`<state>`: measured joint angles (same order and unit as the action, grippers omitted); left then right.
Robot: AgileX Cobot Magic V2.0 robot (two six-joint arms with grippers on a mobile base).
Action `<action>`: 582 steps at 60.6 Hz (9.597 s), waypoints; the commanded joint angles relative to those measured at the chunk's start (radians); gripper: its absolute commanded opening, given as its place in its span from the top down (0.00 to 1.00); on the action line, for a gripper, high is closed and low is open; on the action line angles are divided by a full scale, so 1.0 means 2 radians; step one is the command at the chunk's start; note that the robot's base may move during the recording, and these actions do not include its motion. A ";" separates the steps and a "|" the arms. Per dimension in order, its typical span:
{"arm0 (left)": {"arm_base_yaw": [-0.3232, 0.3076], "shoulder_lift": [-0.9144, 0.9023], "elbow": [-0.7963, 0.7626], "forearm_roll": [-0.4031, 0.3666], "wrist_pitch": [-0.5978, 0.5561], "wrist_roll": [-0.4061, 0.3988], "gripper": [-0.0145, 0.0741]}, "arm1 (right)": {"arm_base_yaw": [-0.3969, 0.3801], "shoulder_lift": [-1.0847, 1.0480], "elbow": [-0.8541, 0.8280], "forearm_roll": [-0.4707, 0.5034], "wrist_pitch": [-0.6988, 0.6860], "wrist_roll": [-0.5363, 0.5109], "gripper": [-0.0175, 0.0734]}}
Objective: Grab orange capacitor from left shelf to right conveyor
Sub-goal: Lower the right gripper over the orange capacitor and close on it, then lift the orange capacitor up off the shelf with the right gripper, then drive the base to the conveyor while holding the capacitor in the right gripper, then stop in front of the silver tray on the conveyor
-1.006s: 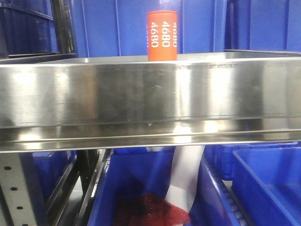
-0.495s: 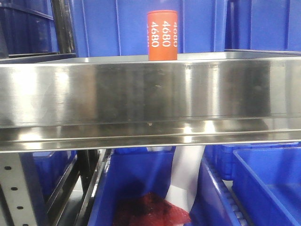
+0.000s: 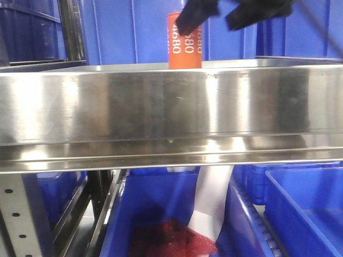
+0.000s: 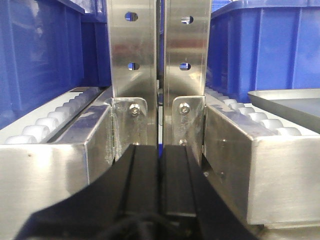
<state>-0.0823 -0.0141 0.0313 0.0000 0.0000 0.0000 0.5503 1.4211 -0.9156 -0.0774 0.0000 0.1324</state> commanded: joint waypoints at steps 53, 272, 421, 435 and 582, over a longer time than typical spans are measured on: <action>-0.002 0.005 -0.003 -0.003 -0.044 0.000 0.95 | 0.000 -0.045 0.001 0.002 -0.113 0.012 0.75; -0.002 0.005 -0.003 -0.003 -0.044 0.000 0.95 | -0.001 -0.676 0.226 0.002 0.174 0.012 0.75; -0.002 0.005 -0.003 -0.003 -0.044 0.000 0.95 | 0.000 -0.675 0.226 0.002 0.174 0.012 0.75; -0.002 0.005 -0.003 -0.003 -0.044 0.000 0.95 | 0.000 -0.675 0.226 0.002 0.174 0.012 0.75; -0.002 0.005 -0.003 -0.003 -0.044 0.000 0.95 | 0.000 -0.528 0.226 0.021 0.017 0.012 0.75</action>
<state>-0.0823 -0.0141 0.0313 0.0000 0.0000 0.0000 0.5503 0.2251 -0.4376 -0.0334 0.2082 0.1582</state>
